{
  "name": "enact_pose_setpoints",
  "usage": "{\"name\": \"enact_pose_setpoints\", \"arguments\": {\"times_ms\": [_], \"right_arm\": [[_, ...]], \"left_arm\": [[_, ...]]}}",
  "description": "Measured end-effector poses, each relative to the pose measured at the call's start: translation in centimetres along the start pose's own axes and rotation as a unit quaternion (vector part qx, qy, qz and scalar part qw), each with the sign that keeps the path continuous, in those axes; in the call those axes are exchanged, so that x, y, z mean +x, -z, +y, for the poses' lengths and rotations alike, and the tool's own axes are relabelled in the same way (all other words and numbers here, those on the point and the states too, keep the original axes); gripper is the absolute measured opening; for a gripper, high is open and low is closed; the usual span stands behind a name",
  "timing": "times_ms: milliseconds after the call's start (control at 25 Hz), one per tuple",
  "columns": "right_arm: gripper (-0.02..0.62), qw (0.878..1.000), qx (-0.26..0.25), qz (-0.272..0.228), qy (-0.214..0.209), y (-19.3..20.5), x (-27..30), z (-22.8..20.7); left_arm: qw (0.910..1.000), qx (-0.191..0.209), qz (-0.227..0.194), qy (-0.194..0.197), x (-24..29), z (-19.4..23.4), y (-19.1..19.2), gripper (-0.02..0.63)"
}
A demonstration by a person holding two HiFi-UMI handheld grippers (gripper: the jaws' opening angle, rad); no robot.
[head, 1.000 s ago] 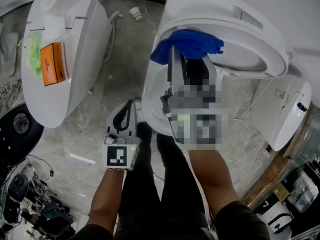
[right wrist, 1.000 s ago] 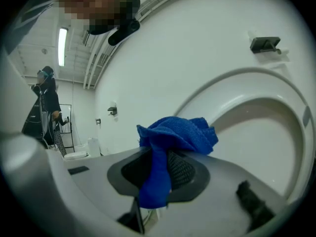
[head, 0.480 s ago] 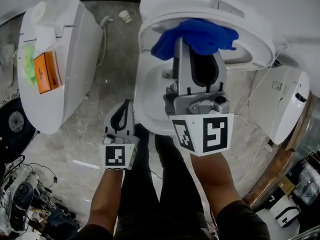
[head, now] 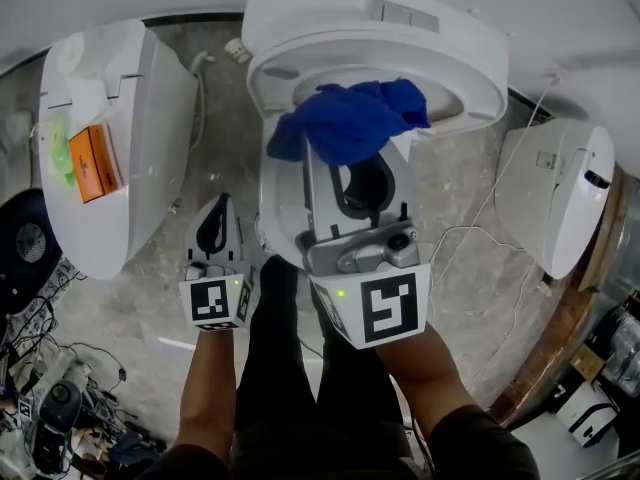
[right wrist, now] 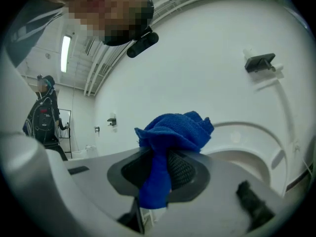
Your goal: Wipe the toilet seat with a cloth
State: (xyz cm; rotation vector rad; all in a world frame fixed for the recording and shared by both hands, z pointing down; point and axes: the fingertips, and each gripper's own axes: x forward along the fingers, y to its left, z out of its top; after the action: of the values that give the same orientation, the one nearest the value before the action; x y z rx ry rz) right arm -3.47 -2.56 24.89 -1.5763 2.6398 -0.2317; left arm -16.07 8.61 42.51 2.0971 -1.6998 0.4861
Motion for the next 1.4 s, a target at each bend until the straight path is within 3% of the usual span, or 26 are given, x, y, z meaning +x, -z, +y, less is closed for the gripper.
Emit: {"name": "enact_pose_setpoints", "arguments": {"times_ms": [240,440,680,880,960,1200,1400], "right_arm": [[0.087,0.999,-0.029,0.037,0.025,-0.5,-4.1,-1.9],[0.087,0.996,-0.04,0.059,0.046,-1.5,-7.1,-3.5],[0.087,0.995,-0.029,0.075,0.061,-2.8,-9.5,-3.9],[0.087,0.995,-0.01,0.08,0.066,-3.2,-10.2,-4.1],[0.087,0.995,-0.006,0.081,0.065,-3.5,-10.4,-4.1],[0.087,0.994,-0.001,0.082,0.072,-4.2,-11.1,-5.3],[0.087,0.993,0.001,0.086,0.077,-4.0,-11.3,-5.8]], "left_arm": [[0.9992,0.021,-0.032,0.014,0.3,-1.8,-5.2,0.009],[0.9885,0.134,-0.065,0.027,1.7,-3.8,-11.1,0.009],[0.9732,0.209,-0.073,0.06,3.5,-6.1,-16.8,0.015],[0.9676,0.23,-0.061,0.085,5.1,-8.1,-19.1,0.161],[0.9636,0.245,-0.051,0.095,5.8,-8.7,-19.5,0.19],[0.949,0.297,-0.03,0.101,8.0,-9.6,-21.0,0.216],[0.9558,0.276,-0.026,0.099,9.1,-9.4,-21.0,0.218]]}}
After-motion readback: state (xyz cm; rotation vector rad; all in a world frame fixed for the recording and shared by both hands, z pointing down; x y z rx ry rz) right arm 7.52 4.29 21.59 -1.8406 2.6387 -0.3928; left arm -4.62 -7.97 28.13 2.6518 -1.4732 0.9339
